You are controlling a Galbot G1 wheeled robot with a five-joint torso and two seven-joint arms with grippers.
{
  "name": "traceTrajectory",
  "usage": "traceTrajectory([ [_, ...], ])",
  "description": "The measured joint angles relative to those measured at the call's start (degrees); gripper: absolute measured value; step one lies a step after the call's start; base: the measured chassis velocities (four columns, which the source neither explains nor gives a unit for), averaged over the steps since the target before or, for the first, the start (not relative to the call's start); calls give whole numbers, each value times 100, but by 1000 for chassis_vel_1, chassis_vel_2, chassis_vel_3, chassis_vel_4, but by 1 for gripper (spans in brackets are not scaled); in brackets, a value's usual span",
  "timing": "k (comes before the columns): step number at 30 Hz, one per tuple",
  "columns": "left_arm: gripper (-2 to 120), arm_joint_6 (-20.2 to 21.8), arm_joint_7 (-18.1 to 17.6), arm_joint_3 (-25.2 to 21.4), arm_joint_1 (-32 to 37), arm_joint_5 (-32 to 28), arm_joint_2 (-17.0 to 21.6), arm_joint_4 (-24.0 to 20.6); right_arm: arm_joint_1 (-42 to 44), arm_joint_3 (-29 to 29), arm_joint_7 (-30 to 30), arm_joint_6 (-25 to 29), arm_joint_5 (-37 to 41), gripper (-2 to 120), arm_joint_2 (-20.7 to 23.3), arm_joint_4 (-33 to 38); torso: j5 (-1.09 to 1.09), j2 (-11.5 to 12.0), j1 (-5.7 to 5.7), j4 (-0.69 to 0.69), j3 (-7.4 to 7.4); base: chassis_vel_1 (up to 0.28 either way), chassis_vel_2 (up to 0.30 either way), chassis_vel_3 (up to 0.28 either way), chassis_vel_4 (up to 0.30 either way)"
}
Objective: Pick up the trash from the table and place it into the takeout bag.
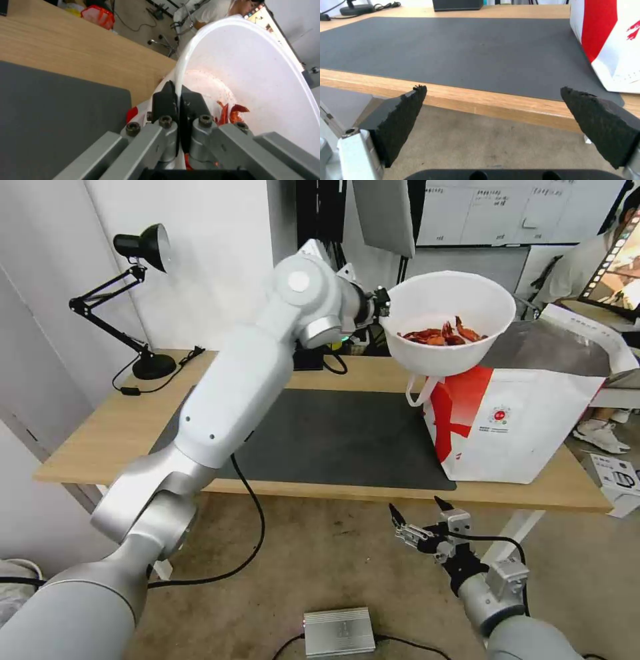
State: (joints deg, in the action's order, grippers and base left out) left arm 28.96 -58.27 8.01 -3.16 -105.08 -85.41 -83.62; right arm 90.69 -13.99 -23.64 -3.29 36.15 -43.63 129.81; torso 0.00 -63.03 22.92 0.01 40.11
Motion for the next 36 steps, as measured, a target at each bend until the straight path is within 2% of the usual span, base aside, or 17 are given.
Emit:
traceTrajectory([
  [7, 0, 5, -66, 27, -174, 103, -289, 248, 0, 0, 0, 0, 0, 100, 0, 0, 0, 0, 0, -1, 0, 0, 0, 0, 0],
  [20, 0, -11, -38, 28, -308, 261, -569, 532, 0, 0, 0, 0, 0, 100, 0, 0, 0, 1, -1, -1, 0, 0, 0, 0, 0],
  [36, 0, -228, 369, 72, -430, 278, -599, 692, 0, 0, 0, 0, 0, 100, 0, 0, 0, 0, -1, 0, 0, 0, 0, 0, 0],
])
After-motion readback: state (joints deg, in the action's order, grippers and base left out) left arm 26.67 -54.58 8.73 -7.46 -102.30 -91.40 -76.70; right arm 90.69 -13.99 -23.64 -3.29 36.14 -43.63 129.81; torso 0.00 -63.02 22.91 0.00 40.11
